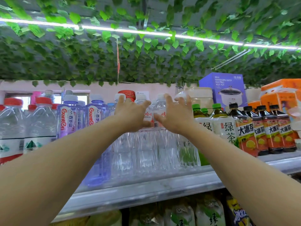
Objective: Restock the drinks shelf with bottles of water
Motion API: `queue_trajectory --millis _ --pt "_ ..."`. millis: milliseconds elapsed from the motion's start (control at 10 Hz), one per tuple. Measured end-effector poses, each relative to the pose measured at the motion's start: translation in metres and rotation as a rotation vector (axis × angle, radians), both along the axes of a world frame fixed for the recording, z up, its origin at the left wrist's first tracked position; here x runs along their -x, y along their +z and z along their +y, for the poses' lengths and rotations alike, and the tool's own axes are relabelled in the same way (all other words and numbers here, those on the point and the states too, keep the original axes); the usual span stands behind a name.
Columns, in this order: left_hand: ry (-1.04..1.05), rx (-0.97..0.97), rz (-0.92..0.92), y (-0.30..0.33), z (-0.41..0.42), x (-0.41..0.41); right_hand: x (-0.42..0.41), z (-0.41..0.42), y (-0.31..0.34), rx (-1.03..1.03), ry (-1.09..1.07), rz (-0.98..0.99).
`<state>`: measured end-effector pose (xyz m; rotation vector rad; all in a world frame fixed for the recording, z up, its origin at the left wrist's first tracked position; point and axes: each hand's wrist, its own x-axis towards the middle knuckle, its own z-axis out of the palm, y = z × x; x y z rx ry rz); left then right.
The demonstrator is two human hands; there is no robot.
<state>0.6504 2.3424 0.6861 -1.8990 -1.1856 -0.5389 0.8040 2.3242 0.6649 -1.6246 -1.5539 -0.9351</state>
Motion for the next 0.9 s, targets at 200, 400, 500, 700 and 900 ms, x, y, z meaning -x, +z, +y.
queue_trajectory --millis 200,400,500,700,900 --pt "0.002 -0.003 -0.003 -0.001 0.001 -0.001 0.001 0.003 0.003 0.065 0.003 0.021" --pt "0.01 0.009 -0.01 -0.001 0.001 -0.001 -0.001 0.001 0.002 0.095 0.079 0.049" --pt "0.013 0.006 -0.008 -0.002 0.0 -0.002 -0.001 0.0 0.0 0.087 0.111 0.073" --pt "0.016 0.034 -0.046 -0.005 -0.006 -0.001 -0.004 0.003 -0.009 0.022 0.162 0.069" --pt "-0.065 -0.066 -0.148 -0.026 -0.018 0.013 -0.001 -0.007 -0.025 -0.149 0.228 0.127"
